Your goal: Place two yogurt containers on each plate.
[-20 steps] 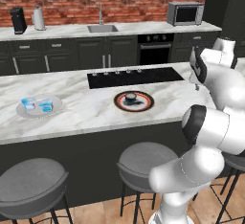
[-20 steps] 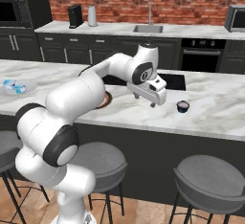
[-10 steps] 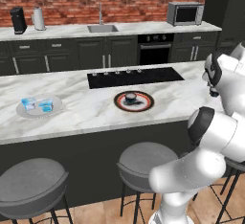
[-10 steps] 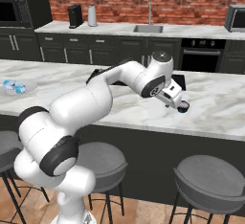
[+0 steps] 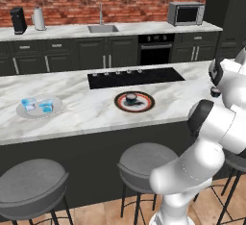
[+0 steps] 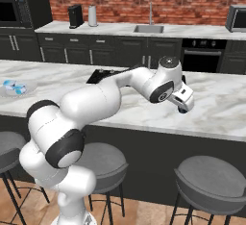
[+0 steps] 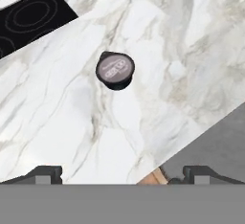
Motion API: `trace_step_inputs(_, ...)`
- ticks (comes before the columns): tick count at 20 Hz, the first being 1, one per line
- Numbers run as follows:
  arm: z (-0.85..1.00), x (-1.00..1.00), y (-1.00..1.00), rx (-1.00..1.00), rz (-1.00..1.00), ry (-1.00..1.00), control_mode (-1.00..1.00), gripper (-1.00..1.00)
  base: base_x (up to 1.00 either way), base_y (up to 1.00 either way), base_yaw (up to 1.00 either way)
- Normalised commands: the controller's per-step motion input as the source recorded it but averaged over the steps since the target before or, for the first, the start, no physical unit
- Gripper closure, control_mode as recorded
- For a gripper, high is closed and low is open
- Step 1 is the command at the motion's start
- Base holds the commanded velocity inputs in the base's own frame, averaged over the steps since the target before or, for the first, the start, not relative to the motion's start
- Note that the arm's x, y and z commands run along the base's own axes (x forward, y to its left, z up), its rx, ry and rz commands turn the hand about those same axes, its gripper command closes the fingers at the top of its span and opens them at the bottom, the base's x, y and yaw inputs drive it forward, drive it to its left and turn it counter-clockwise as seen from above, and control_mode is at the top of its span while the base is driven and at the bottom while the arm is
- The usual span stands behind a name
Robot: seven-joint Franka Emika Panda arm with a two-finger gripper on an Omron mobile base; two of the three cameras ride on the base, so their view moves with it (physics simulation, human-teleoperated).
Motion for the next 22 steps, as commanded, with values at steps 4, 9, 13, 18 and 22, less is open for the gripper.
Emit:
trace_step_inputs(4, -0.11, 0.08, -0.33, -0.09, 0.0, 0.0, -1.0, -1.0, 0.0, 0.0, 0.0)
trace_step_inputs(9, -0.03, 0.12, -0.05, 0.0, 0.0, 0.09, -1.0, -1.0, 0.0, 0.0, 0.0)
trace_step_inputs(13, 0.0, 0.15, 0.0, 0.0, 0.01, 0.02, -1.0, -1.0, 0.0, 0.0, 0.0)
trace_step_inputs(18, -0.09, 0.13, 0.0, 0.0, 0.0, 0.0, -1.0, -1.0, 0.0, 0.0, 0.0)
trace_step_inputs(22, -0.17, 0.16, 0.0, 0.0, 0.0, 0.0, -1.0, -1.0, 0.0, 0.0, 0.0)
